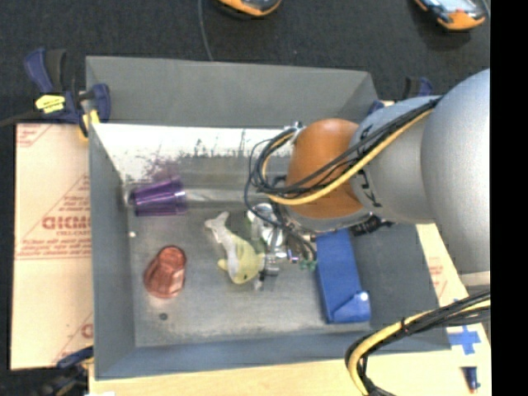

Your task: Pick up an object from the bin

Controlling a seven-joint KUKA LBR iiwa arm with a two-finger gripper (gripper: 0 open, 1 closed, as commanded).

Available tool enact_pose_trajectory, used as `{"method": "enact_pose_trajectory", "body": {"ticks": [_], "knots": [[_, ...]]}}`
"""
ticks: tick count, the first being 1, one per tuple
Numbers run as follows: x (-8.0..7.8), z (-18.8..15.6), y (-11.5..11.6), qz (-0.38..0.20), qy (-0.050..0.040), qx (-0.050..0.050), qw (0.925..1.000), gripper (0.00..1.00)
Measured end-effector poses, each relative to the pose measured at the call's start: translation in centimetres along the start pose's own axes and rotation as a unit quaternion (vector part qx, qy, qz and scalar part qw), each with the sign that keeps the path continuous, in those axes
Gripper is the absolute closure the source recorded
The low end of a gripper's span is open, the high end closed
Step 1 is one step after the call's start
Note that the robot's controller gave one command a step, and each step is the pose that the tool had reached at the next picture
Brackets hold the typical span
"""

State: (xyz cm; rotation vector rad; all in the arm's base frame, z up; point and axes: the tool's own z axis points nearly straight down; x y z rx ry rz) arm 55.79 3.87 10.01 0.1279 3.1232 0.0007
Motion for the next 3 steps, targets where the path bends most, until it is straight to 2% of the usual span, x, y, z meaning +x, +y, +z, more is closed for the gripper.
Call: {"method": "enact_pose_trajectory", "body": {"ticks": [1, 2, 3], "knots": [[0.0, 0.5, 0.2, -0.018, -0.0005, 0.001, 0.9998, 0.00], [0.0, 2.7, -1.9, -0.035, -0.0017, 0.001, 0.9994, 0.00], [0.1, 3.3, -2.7, -0.041, -0.0012, 0.001, 0.9991, 0.00]]}}
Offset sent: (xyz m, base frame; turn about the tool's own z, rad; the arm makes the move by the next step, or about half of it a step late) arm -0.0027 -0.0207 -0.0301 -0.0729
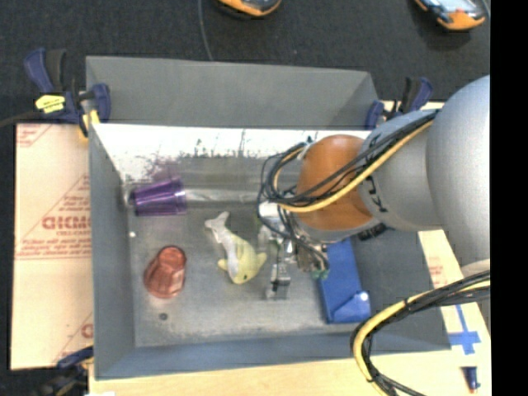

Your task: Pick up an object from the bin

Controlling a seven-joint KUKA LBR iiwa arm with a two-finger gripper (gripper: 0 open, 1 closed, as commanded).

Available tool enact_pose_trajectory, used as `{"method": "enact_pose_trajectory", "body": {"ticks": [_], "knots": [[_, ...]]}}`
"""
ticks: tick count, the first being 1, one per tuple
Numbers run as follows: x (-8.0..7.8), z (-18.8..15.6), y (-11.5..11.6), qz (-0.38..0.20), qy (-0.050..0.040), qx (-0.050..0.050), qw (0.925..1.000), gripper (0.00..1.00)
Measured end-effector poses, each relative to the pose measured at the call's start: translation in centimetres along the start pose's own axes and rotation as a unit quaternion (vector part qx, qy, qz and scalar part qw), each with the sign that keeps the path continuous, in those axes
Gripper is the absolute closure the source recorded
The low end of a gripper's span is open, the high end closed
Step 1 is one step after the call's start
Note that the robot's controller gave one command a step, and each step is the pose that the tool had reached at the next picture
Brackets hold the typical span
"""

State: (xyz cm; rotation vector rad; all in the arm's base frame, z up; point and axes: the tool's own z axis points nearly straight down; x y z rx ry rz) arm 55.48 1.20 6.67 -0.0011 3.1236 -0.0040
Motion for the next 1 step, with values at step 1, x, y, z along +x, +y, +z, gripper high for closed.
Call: {"method": "enact_pose_trajectory", "body": {"ticks": [1], "knots": [[-0.61, -0.78, 0.13, -0.015, -0.0023, 0.000, 0.9999, 0.00]]}}
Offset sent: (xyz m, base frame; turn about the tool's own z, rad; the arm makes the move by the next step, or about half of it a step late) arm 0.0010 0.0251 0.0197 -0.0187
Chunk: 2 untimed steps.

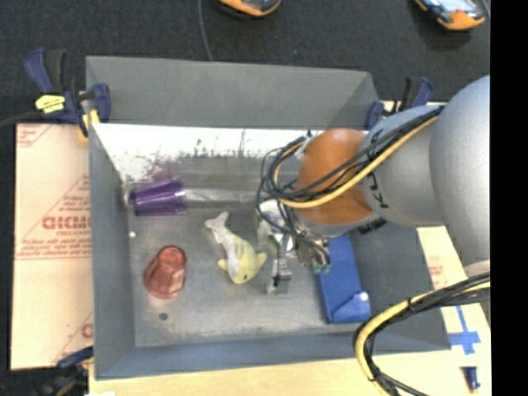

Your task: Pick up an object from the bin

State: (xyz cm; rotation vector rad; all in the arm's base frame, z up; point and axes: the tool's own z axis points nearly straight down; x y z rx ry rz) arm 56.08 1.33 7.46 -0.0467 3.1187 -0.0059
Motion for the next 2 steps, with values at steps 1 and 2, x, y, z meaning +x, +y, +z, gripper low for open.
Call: {"method": "enact_pose_trajectory", "body": {"ticks": [1, 2], "knots": [[0.3, -1.0, 2.1, 0.004, -0.0017, -0.001, 1.0000, 0.00], [0.6, -2.8, 4.0, -0.012, -0.0031, 0.000, 0.9999, 0.00]]}}
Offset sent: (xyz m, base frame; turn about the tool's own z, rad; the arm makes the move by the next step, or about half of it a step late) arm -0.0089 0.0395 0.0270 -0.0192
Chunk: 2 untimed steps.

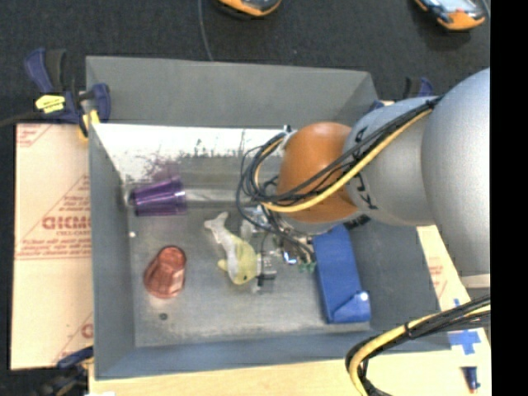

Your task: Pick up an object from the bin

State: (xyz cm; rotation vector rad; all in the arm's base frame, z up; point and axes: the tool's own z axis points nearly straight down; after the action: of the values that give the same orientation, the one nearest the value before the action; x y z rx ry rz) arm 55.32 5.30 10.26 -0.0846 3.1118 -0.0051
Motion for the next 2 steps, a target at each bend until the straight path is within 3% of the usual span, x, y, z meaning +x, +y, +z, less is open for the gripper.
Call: {"method": "enact_pose_trajectory", "body": {"ticks": [1, 2], "knots": [[0.06, 1.60, -1.72, -0.013, -0.0001, 0.000, 0.9999, 0.00], [-0.21, 1.95, -1.42, -0.007, -0.0007, -0.001, 1.0000, 0.00]]}}
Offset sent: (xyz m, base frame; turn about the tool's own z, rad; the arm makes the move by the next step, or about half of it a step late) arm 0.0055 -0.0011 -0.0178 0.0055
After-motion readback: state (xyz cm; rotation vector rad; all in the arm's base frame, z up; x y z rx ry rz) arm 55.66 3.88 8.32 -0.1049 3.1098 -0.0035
